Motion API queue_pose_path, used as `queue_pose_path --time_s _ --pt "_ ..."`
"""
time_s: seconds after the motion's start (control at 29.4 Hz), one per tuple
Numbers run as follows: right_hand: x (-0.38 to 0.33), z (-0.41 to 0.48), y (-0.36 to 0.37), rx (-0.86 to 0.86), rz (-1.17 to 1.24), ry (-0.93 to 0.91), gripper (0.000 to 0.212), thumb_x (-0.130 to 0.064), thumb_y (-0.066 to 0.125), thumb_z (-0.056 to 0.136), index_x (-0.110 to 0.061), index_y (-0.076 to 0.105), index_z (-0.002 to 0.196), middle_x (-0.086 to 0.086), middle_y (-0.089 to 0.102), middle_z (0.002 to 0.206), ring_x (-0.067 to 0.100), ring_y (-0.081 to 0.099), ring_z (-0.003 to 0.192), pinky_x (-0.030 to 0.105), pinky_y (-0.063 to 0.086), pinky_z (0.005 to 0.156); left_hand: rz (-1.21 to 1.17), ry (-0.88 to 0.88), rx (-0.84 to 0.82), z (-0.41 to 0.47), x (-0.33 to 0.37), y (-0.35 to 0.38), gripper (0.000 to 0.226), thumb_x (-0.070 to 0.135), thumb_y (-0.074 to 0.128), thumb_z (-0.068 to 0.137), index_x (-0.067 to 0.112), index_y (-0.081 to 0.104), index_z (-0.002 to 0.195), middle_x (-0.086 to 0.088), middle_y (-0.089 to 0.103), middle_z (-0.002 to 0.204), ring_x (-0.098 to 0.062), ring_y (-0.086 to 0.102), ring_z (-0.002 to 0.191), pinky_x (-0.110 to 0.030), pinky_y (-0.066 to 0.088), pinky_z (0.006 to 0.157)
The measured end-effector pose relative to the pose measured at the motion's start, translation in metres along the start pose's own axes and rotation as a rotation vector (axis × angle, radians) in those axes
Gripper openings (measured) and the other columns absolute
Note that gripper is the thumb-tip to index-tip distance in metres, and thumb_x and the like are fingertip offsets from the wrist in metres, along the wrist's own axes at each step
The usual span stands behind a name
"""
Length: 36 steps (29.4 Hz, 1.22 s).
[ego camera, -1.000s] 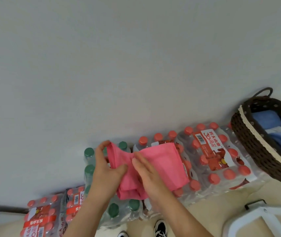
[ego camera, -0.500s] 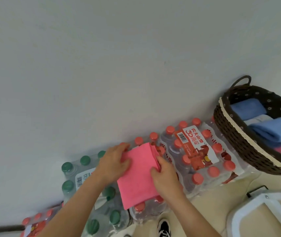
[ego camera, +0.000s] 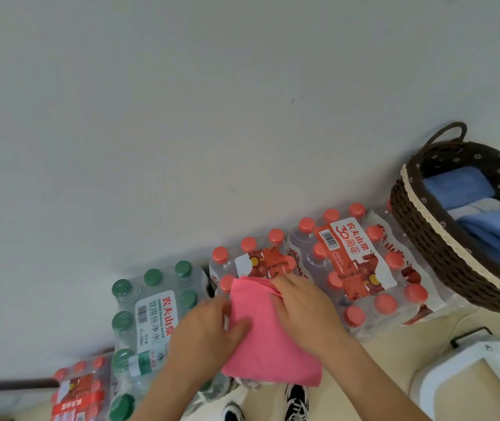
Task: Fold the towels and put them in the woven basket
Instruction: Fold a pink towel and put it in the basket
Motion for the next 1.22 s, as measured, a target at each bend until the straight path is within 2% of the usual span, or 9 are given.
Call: queue_pose_path --time_s 0.24,0.44,0.58,0.68,0.75,0.85,0.95,1.09,1.22 --pt "0.015 0.006 -0.002 0.044 0.149 -0.026 0.049 -0.046 0.028 0.088 -0.013 0.062 0.102 0.004 0.061 0.1 0.027 0.061 0.08 0.039 0.05 0.063 -0.125 -0.074 0.087 0.018 -0.002 0.012 0.037 0.051 0.058 0.086 0.025 0.043 0.065 0.008 0.052 0.061 -0.007 0.049 0.057 -0.026 0.034 0.053" --pt "0.02 -0.002 0.004 0.182 -0.061 0.098 0.038 -0.042 0.042 0.088 -0.015 0.067 0.097 0.002 0.06 0.088 0.023 0.057 0.077 0.036 0.052 0.061 -0.06 0.005 0.197 0.011 0.003 0.022 0.031 0.054 0.05 0.09 0.028 0.041 0.105 0.016 0.044 0.063 -0.018 0.064 0.076 -0.029 0.036 0.057" --pt "0.026 -0.003 0.001 0.02 -0.064 0.143 0.048 -0.051 0.035 0.094 -0.019 0.06 0.12 0.002 0.056 0.107 0.023 0.055 0.099 0.036 0.05 0.075 -0.104 0.07 0.24 0.013 -0.002 0.024 0.048 0.046 0.059 0.085 0.027 0.042 0.126 0.007 0.056 0.108 -0.018 0.056 0.102 -0.031 0.045 0.078" --pt "0.028 0.0 -0.011 -0.139 -0.032 0.073 0.042 -0.042 0.05 0.094 -0.021 0.053 0.13 0.001 0.051 0.118 0.02 0.051 0.109 0.033 0.045 0.088 0.04 0.261 0.214 0.025 0.004 0.027 0.062 0.025 0.055 0.085 0.02 0.034 0.143 -0.004 0.043 0.142 -0.026 0.041 0.127 -0.039 0.038 0.106" --pt "0.028 0.008 -0.023 -0.246 -0.008 0.096 0.04 -0.036 0.06 0.088 -0.02 0.057 0.124 0.001 0.053 0.112 0.019 0.054 0.103 0.033 0.045 0.089 0.178 0.402 0.098 0.035 0.017 0.026 0.064 0.018 0.045 0.085 0.022 0.029 0.147 -0.003 0.033 0.151 -0.026 0.033 0.135 -0.044 0.034 0.11" --pt "0.023 0.019 -0.031 -0.396 -0.017 0.097 0.039 -0.028 0.07 0.08 -0.017 0.061 0.117 -0.001 0.055 0.102 0.018 0.056 0.095 0.033 0.048 0.084 0.366 0.416 -0.096 0.045 0.031 0.019 0.056 0.016 0.042 0.087 0.026 0.034 0.142 0.003 0.038 0.145 -0.025 0.042 0.124 -0.043 0.045 0.094" --pt "0.02 0.026 -0.031 -0.536 0.021 0.091 0.049 -0.022 0.073 0.078 -0.019 0.058 0.124 0.0 0.061 0.115 0.019 0.059 0.103 0.034 0.049 0.089 0.513 0.331 -0.202 0.05 0.04 0.01 0.039 0.015 0.045 0.085 0.019 0.046 0.123 -0.003 0.056 0.119 -0.026 0.052 0.106 -0.038 0.042 0.077" --pt "0.011 0.036 -0.047 -0.546 -0.068 -0.028 0.032 -0.011 0.065 0.077 -0.018 0.064 0.107 0.002 0.066 0.105 0.023 0.061 0.097 0.037 0.051 0.081 0.265 0.189 -0.344 0.057 0.039 -0.008 0.018 0.017 0.052 0.074 0.02 0.054 0.092 0.0 0.062 0.091 -0.026 0.061 0.089 -0.034 0.049 0.068" --pt "-0.014 0.051 -0.092 -0.067 -0.148 -0.229 0.028 -0.007 0.063 0.076 -0.022 0.064 0.099 -0.004 0.061 0.097 0.017 0.054 0.094 0.031 0.043 0.077 0.38 0.427 0.352 0.049 0.039 -0.061 0.018 0.017 0.051 0.064 0.024 0.055 0.081 0.004 0.054 0.08 -0.022 0.053 0.079 -0.033 0.038 0.065"
Point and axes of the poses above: each hand's wrist, its own z-axis towards the middle knuckle, its own y-axis out of the palm, x = y × z, the point moved 3 cm from there along z, towards the middle knuckle
